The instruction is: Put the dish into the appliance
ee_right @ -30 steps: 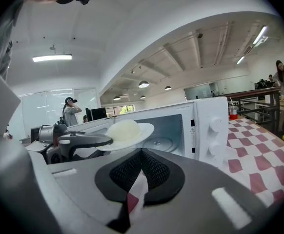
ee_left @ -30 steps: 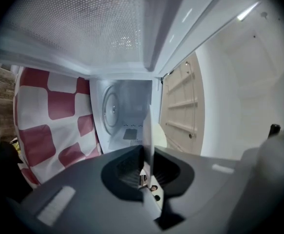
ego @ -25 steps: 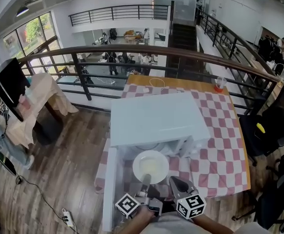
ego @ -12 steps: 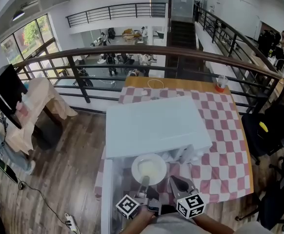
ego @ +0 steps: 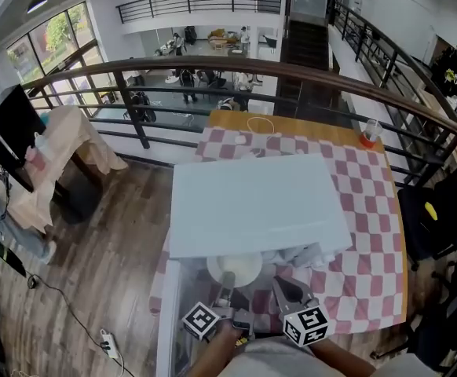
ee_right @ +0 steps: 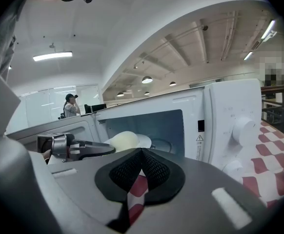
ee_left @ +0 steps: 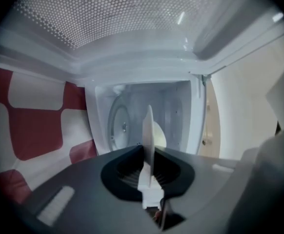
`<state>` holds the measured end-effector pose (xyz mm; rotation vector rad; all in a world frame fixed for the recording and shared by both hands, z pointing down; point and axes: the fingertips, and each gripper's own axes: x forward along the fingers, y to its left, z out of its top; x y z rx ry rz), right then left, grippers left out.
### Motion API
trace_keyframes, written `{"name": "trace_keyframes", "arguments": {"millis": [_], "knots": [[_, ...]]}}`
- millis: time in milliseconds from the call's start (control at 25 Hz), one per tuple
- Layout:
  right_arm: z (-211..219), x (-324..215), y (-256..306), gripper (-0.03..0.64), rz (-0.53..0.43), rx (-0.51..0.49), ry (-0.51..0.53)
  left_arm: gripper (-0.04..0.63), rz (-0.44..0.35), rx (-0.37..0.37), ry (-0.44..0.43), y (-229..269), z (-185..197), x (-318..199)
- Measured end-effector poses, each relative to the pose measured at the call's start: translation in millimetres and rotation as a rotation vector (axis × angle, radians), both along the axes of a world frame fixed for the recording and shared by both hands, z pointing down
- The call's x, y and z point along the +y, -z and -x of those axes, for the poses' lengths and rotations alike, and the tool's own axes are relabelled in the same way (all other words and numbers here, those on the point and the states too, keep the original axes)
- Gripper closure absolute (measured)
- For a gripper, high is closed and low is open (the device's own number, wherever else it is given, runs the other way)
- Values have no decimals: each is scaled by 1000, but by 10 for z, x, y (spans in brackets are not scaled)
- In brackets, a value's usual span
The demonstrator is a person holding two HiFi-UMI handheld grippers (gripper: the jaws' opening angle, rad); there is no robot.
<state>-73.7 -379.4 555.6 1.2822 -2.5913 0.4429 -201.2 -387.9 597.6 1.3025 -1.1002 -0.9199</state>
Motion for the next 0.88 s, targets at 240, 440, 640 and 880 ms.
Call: {"name": "trace_keyframes", "arguments": {"millis": [240,440,640,880], "knots": [[-39,-111,-60,618,25,2,-4,565,14,-17,8,-205,3,-220],[-131,-154,-103,618,31,10,-20,563,59,-28,-5,-442,-46,-318],[-187,-164,-114,618,37,16,-35,563,94,-4,25,-545,18,-408],[-218,-174,-112,618,30,11,-51,563,128,-18,45,-643,76,-494]]}}
